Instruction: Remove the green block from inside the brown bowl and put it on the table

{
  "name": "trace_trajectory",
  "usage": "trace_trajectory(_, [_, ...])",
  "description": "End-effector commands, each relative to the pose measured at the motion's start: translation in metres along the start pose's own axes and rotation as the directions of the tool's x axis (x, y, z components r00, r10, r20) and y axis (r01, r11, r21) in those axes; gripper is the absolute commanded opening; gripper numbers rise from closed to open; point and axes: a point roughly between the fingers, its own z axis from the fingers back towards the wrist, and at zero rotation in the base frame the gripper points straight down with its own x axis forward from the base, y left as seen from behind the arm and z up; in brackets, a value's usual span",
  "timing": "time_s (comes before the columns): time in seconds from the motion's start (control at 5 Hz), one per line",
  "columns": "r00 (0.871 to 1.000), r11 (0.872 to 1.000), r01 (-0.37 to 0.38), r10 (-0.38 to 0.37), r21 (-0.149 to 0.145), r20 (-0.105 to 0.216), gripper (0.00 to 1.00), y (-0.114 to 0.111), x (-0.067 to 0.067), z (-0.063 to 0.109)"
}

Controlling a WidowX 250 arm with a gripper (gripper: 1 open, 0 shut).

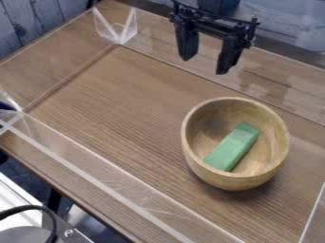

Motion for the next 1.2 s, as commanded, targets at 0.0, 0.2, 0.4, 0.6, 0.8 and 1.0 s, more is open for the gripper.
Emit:
trace_trajectory(0.0, [1.0,1.0,0.013,-0.013,-0.007,-0.027,1.0,-0.001,-0.012,-0.014])
trace_trajectory(0.2, [0.998,0.999,0.05,-0.049,0.013,-0.032,1.0,-0.01,-0.019,-0.033])
trace_trajectory(0.4, [0.995,0.995,0.094,-0.093,0.029,-0.027,1.0,-0.02,-0.026,-0.051])
trace_trajectory(0.6, [0.993,0.994,0.109,-0.109,-0.002,-0.052,1.0,-0.036,-0.03,-0.059])
trace_trajectory(0.8, [0.991,0.994,0.108,-0.109,-0.023,-0.078,1.0,-0.044,-0.028,-0.062])
trace_trajectory(1.0, [0.987,0.992,0.128,-0.129,-0.011,-0.093,1.0,-0.049,-0.027,-0.068])
